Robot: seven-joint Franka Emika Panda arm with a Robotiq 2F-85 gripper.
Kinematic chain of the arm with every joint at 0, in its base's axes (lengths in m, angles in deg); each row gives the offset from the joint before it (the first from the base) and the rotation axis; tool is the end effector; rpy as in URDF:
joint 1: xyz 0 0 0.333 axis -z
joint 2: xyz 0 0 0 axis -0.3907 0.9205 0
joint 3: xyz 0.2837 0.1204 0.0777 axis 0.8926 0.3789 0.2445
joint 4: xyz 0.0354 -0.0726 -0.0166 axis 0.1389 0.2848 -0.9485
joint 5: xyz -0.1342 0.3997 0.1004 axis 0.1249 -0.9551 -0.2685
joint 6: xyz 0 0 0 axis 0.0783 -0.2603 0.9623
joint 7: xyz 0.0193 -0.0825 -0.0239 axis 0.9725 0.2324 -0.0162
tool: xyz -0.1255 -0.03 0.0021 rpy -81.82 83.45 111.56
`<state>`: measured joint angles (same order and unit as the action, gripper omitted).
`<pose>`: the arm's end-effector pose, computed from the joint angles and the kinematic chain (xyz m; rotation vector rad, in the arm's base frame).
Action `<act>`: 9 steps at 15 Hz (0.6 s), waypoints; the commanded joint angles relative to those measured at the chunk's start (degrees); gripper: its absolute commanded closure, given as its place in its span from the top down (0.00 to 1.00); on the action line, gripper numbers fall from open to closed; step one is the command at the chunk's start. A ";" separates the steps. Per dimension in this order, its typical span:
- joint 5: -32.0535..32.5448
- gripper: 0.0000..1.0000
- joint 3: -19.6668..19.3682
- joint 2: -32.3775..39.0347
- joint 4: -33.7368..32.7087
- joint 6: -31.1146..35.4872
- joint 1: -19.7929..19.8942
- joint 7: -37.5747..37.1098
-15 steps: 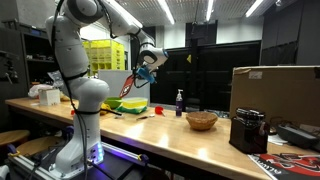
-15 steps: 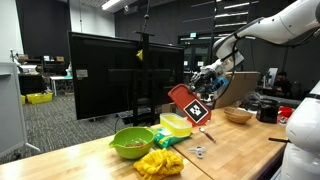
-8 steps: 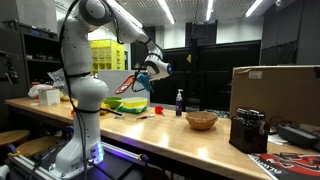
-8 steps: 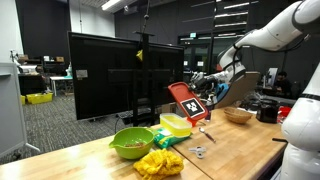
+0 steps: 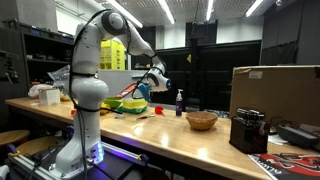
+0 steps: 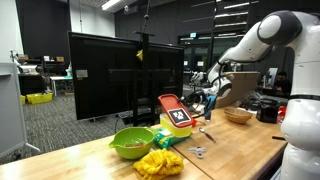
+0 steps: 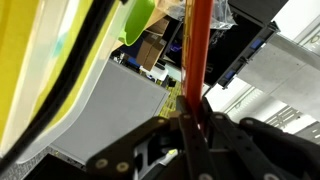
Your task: Put the orange lid on the yellow lunchbox
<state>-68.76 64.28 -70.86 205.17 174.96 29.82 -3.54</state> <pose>0.5103 -0.0561 0.2970 -1.7157 -0.2114 -0.5532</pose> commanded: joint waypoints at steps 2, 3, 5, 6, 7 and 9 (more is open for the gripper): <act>1.02 0.03 1.29 6.27 -6.92 -2.25 1.79 -2.02; 1.78 0.03 1.26 7.05 -7.89 -2.53 1.93 -2.62; 2.94 0.03 1.44 8.06 -9.16 -3.14 1.95 -4.28; 3.58 0.03 1.46 8.52 -9.75 -3.95 2.14 -4.93; 4.25 0.03 1.49 9.19 -10.35 -5.15 2.35 -5.66; 5.68 0.03 1.55 9.85 -11.37 -6.89 2.54 -7.57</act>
<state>-65.38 64.88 -62.40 196.37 171.33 30.90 -7.63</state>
